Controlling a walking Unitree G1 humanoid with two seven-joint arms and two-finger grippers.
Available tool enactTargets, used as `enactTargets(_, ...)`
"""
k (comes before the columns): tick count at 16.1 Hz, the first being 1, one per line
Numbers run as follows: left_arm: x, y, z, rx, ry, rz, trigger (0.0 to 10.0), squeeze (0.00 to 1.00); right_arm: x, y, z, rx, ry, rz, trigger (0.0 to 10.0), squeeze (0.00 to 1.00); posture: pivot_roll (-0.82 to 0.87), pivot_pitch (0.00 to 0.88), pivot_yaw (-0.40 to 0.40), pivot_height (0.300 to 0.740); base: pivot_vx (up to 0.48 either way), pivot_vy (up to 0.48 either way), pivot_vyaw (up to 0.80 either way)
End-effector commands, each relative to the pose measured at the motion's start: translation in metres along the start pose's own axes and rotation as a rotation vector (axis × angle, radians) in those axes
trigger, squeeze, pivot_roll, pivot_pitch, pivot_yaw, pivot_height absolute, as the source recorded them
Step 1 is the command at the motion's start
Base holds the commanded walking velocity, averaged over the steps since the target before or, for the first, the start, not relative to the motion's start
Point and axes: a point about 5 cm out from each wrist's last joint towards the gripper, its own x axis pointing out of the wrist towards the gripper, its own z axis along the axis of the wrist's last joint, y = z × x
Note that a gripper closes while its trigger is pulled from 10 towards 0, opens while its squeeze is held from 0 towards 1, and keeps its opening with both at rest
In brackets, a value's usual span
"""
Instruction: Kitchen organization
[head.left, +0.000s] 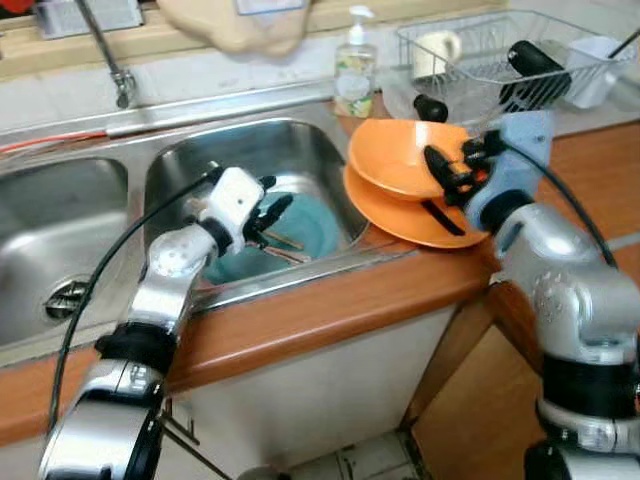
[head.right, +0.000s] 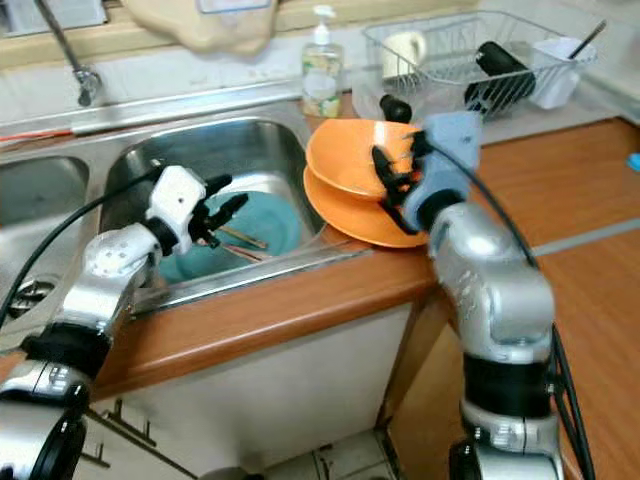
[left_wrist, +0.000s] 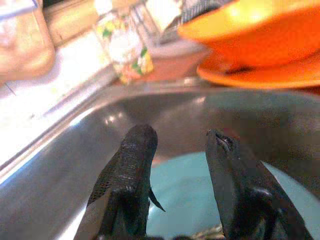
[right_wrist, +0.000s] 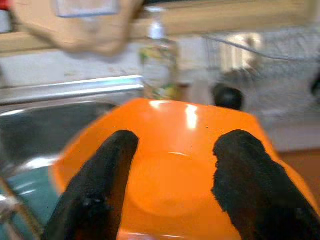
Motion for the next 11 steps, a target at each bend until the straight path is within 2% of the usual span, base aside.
enactTargets(1, -0.004, 0.004, 0.004, -0.011, -0.017, 0.010, 10.0, 0.00, 0.002, -0.006, 0.003, 0.015, 0.009, -0.026, 10.0, 1.00, -0.01, 0.000, 0.061, 0.740, 0.000, 0.000, 0.00)
enactTargets(2, -0.006, 0.003, 0.005, -0.020, -0.026, 0.013, 10.0, 0.00, 0.003, -0.008, 0.003, 0.023, 0.015, -0.040, 10.0, 0.82, -0.01, 0.000, 0.061, 0.740, 0.000, 0.000, 0.00)
enactTargets(3, -0.019, -0.003, 0.008, -0.024, -0.049, -0.004, 10.0, 0.00, 0.010, -0.027, 0.002, 0.052, 0.093, -0.133, 10.0, 0.00, 0.00, 0.000, 0.047, 0.740, 0.000, 0.000, 0.00)
enactTargets(4, -0.028, -0.008, 0.011, -0.029, -0.064, -0.016, 10.0, 0.00, 0.015, -0.035, 0.000, 0.116, 0.147, -0.156, 10.0, 0.00, 0.00, 0.000, 0.047, 0.740, 0.000, 0.000, 0.00)
enactTargets(5, -0.035, -0.013, 0.014, -0.050, -0.073, -0.020, 10.0, 0.00, 0.018, -0.036, -0.001, 0.193, 0.168, -0.118, 10.0, 0.00, 0.00, 0.000, 0.046, 0.740, 0.000, 0.000, 0.00)
enactTargets(7, -0.042, -0.023, 0.016, -0.076, -0.074, -0.048, 10.0, 0.00, 0.021, -0.036, -0.002, 0.269, 0.184, -0.089, 10.0, 0.00, 0.00, 0.000, 0.042, 0.740, 0.000, 0.000, 0.00)
enactTargets(8, -0.048, -0.037, 0.018, -0.088, -0.062, -0.099, 10.0, 0.00, 0.024, -0.040, -0.006, 0.325, 0.204, -0.102, 4.9, 0.00, 0.01, 0.000, 0.039, 0.740, 0.000, 0.000, 0.00)
enactTargets(9, -0.051, -0.043, 0.018, -0.092, -0.056, -0.114, 10.0, 0.00, 0.026, -0.041, -0.009, 0.355, 0.216, -0.102, 0.8, 0.00, 0.01, 0.000, 0.032, 0.740, 0.000, 0.000, 0.00)
enactTargets(10, -0.053, -0.046, 0.020, -0.100, -0.051, -0.117, 10.0, 0.00, 0.027, -0.041, -0.011, 0.394, 0.229, -0.092, 0.0, 0.00, 0.01, 0.000, 0.032, 0.740, 0.000, 0.000, 0.00)
enactTargets(11, -0.055, -0.050, 0.022, -0.119, -0.048, -0.108, 10.0, 0.00, 0.030, -0.039, -0.015, 0.480, 0.255, -0.043, 0.0, 0.00, 0.01, 0.000, 0.032, 0.740, 0.000, 0.000, 0.00)
